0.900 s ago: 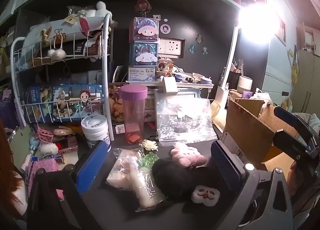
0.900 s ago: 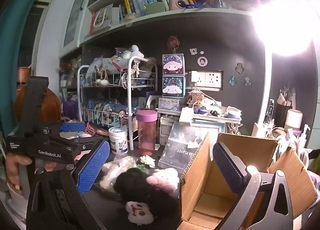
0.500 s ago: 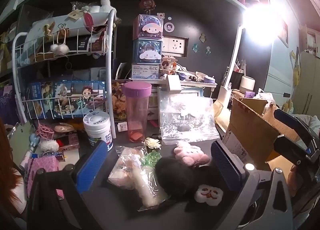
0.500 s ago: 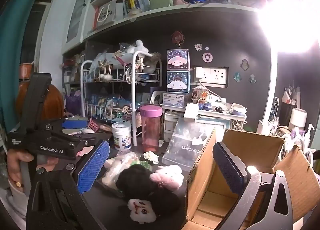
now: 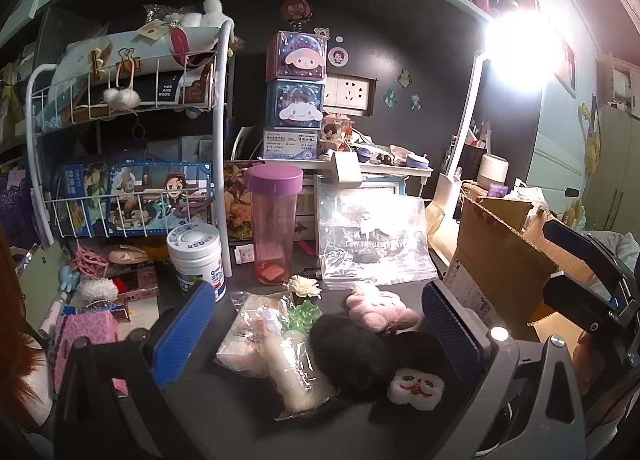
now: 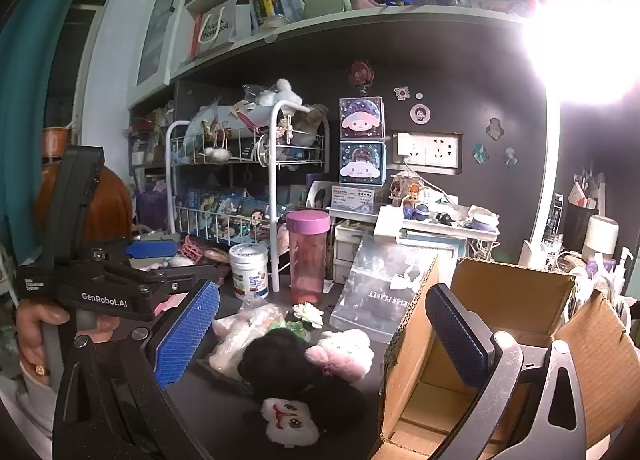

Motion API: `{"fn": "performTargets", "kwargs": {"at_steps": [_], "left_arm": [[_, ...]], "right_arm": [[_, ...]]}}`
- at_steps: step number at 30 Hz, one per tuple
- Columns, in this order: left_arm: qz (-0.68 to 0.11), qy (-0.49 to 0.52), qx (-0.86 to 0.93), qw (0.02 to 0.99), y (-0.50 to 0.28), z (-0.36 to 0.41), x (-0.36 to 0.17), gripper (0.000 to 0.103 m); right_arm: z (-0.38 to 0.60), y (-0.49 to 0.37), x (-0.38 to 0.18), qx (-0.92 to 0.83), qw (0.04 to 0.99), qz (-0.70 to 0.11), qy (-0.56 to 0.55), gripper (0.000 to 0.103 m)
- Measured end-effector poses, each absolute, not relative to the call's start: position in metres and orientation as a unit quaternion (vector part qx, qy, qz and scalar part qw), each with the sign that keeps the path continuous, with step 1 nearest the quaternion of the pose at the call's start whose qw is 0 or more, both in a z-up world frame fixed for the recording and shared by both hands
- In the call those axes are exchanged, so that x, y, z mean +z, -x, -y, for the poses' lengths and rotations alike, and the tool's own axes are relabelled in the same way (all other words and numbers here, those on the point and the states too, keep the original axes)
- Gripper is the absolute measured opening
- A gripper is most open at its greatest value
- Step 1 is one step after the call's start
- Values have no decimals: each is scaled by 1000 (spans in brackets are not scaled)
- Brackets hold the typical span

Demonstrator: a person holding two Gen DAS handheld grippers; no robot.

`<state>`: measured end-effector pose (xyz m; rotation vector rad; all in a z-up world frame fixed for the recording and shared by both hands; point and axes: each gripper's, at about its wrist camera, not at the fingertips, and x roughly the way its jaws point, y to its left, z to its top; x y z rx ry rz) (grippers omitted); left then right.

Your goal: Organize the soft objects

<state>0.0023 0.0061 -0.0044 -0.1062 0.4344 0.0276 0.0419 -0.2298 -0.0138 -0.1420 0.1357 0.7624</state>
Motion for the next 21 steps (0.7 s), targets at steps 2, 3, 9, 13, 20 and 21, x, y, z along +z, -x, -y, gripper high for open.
{"fn": "performTargets", "kwargs": {"at_steps": [2, 3, 9, 13, 20, 21], "left_arm": [[-214, 52, 12, 975, -2, -5, -3, 102], [-213, 51, 12, 976, -1, -4, -2, 102], [-211, 50, 10, 976, 2, 0, -1, 103], [-210, 51, 10, 976, 2, -1, 0, 103], [-212, 51, 11, 976, 4, -3, -1, 103], [-212, 52, 11, 976, 4, -3, 0, 102]], "right_arm": [[229, -41, -14, 371, 924, -65, 69, 103], [230, -40, -14, 371, 924, -64, 70, 103], [231, -39, -14, 375, 922, -62, 72, 103], [231, -38, -14, 375, 922, -62, 71, 103], [230, -38, -14, 374, 923, -62, 72, 103], [231, -38, -15, 373, 923, -62, 73, 103]]}}
